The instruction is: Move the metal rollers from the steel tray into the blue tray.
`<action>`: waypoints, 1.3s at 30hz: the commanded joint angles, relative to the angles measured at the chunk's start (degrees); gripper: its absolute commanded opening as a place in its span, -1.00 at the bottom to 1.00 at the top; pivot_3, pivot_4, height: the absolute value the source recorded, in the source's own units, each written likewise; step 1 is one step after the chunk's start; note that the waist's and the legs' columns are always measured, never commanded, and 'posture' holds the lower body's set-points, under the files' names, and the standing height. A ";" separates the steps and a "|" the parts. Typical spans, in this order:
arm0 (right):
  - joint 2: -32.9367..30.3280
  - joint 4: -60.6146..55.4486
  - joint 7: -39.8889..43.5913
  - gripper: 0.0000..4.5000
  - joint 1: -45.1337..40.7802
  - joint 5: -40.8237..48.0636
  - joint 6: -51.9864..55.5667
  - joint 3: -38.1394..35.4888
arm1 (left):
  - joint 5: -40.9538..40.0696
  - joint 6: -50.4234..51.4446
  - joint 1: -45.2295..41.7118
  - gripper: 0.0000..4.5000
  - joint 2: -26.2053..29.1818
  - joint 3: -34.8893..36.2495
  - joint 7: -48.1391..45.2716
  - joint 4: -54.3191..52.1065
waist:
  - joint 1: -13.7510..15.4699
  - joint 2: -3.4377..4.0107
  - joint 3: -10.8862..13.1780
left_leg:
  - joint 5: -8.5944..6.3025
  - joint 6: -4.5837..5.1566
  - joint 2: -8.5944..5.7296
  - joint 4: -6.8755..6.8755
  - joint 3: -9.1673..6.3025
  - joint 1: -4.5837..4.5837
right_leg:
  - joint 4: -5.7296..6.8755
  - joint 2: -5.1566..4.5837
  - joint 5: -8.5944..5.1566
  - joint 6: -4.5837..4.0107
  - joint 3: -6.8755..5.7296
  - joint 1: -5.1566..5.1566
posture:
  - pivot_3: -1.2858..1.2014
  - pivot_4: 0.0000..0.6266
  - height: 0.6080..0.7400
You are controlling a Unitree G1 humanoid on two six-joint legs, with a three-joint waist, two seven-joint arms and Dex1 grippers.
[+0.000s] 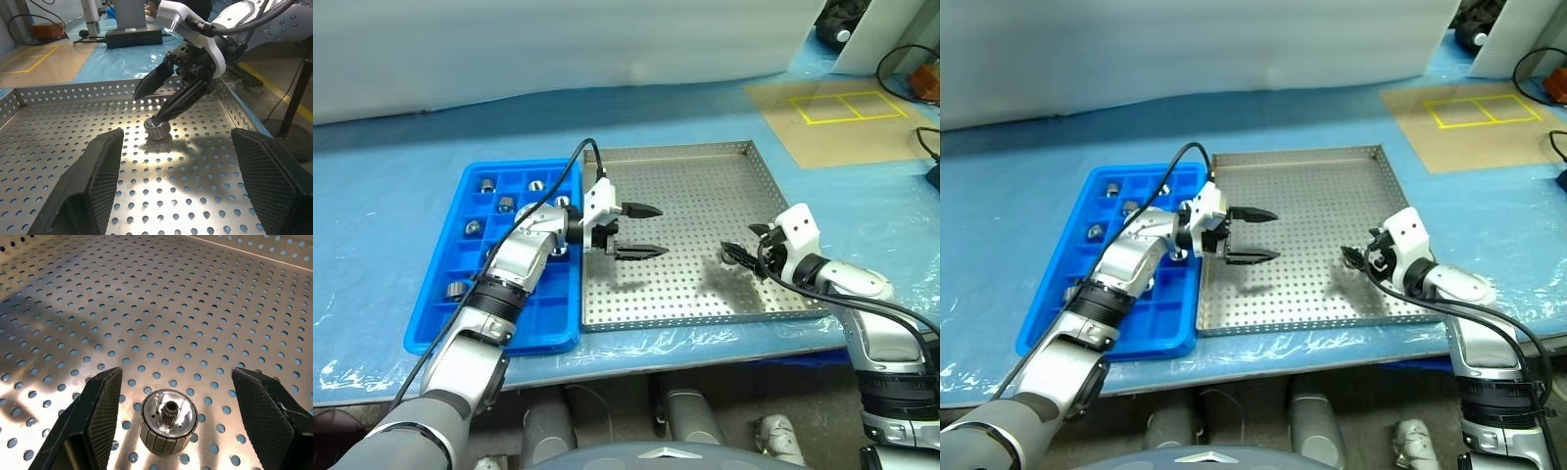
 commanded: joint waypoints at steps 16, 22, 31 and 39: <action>1.60 14.61 -2.56 0.62 -2.00 -2.29 -8.29 4.71 | 0.17 -0.02 1.64 0.66 2.60 1.72 1.82 -3.05 | -0.05 0.02 -0.02 | -0.10 0.15 0.01 -0.11 0.00 0.08 | -0.42 -0.01 0.07 -0.06 -0.07 0.31 | -0.27 -0.52 1.00; 1.66 16.19 -4.19 -0.06 -2.31 -3.48 -10.83 5.42 | 0.20 0.13 2.34 0.66 3.30 1.71 2.23 -3.83 | 0.01 0.02 -0.02 | -0.10 0.16 0.00 -0.06 0.00 0.12 | -0.44 -0.01 0.06 -0.05 -0.06 0.41 | -0.27 -0.52 1.00; 1.23 16.04 -3.52 -0.25 -5.09 -4.60 -12.22 7.98 | 0.27 0.54 2.86 0.66 4.94 2.67 3.33 -4.93 | -0.10 0.02 -0.02 | -0.11 0.16 0.02 -0.05 0.00 0.13 | -0.45 -0.01 0.06 -0.03 -0.07 0.42 | -0.25 -0.52 1.00; 2.58 12.89 5.70 -0.25 -17.93 -1.88 -9.92 15.12 | -1.05 3.90 6.69 0.66 12.36 8.26 6.32 -13.21 | 0.02 0.05 0.00 | -0.04 0.04 0.07 -0.31 0.00 -0.06 | -0.40 0.00 0.08 -0.08 -0.08 0.01 | -0.15 -0.52 1.00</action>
